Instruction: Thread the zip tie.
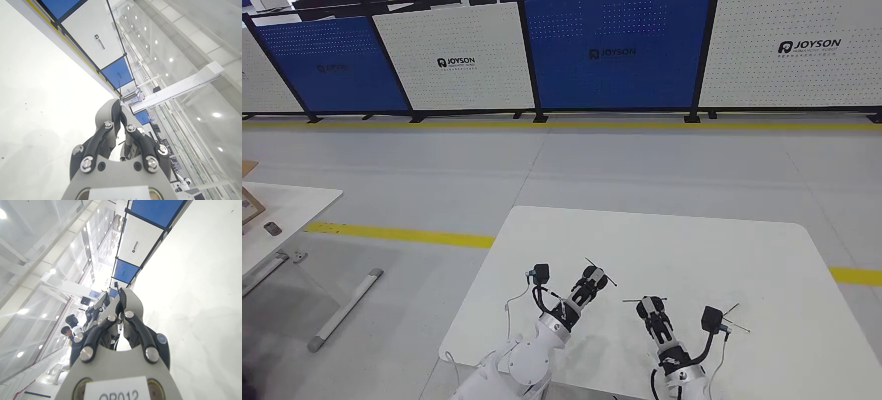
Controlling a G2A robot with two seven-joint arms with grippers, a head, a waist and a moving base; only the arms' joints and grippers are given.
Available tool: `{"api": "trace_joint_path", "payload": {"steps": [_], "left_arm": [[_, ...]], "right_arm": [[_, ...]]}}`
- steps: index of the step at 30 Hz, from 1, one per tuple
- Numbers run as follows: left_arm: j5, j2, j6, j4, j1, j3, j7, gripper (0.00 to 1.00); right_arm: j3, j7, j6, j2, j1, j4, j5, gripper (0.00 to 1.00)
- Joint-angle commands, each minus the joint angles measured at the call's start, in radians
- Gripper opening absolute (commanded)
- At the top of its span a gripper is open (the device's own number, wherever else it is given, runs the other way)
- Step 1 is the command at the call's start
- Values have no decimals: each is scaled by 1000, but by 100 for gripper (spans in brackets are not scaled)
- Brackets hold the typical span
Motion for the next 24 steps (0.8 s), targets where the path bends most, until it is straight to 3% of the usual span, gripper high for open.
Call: {"api": "trace_joint_path", "payload": {"steps": [1,7,17,24], "left_arm": [[0,0,0,0,0,0,0,0],[0,0,0,0,0,0,0,0],[0,0,0,0,0,0,0,0],[0,0,0,0,0,0,0,0]], "right_arm": [[0,-1,0,0,0,0,0,0],[7,-30,-15,-5,-9,-15,8,0],[-82,-274,1,-63,18,26,-23,0],[-98,-290,11,-73,23,35,-39,0]]}}
